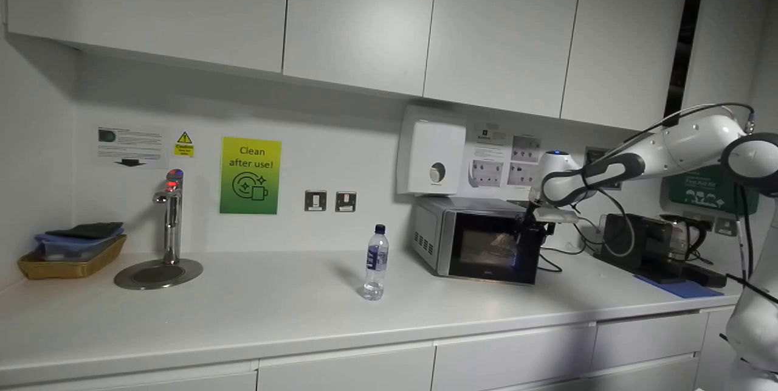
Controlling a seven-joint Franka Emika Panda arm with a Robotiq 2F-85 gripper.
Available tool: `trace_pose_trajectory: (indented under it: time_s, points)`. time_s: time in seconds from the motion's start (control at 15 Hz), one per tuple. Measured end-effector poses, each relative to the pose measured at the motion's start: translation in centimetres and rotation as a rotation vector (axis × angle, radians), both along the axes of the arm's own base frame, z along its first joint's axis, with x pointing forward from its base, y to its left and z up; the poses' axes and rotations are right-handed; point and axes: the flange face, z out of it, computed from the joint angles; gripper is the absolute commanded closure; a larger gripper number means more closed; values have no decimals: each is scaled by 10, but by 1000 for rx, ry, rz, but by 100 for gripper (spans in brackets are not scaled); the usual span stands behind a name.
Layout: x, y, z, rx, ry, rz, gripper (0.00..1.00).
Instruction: Close the microwave door
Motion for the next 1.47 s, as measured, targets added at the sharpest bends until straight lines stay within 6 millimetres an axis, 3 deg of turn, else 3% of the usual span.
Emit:
trace_pose_trajectory:
  time_s: [1.47]
  points:
    - [40, -14, -7, -3, -4, -18, 0]
